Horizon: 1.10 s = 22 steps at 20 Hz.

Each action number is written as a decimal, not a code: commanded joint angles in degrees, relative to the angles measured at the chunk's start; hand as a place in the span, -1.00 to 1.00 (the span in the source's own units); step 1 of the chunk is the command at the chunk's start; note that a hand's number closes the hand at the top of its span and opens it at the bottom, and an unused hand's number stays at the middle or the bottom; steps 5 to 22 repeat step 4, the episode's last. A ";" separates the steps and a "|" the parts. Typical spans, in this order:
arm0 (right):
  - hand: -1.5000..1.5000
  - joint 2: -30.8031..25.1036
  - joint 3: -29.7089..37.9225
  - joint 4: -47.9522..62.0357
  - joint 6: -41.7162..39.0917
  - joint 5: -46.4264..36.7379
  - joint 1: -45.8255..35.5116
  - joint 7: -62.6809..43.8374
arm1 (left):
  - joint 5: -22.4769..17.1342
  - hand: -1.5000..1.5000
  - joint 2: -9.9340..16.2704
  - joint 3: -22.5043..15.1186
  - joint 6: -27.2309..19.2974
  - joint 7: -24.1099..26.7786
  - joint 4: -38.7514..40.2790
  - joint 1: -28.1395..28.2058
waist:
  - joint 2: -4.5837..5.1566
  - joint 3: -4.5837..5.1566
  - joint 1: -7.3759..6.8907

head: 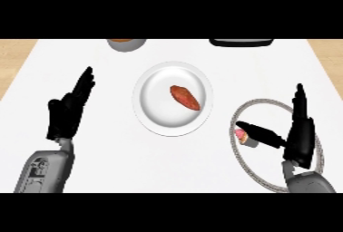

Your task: Pick the sweet potato from the placemat and place it in the plate

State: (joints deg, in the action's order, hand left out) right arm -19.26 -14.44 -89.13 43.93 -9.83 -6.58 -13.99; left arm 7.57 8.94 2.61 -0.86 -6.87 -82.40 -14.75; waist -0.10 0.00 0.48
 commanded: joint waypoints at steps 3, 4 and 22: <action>-1.00 0.36 5.41 0.21 -5.95 4.96 7.53 10.22 | -2.45 0.00 2.41 3.14 3.29 1.74 1.33 0.03 | 0.09 -0.01 -0.30; -1.00 1.13 5.52 -1.11 -5.76 3.79 7.87 9.25 | -2.64 0.00 2.50 3.72 3.97 5.67 4.27 0.54 | 0.10 0.01 -0.27; -1.00 1.13 5.52 -1.11 -5.76 3.79 7.87 9.25 | -2.64 0.00 2.50 3.72 3.97 5.67 4.27 0.54 | 0.10 0.01 -0.27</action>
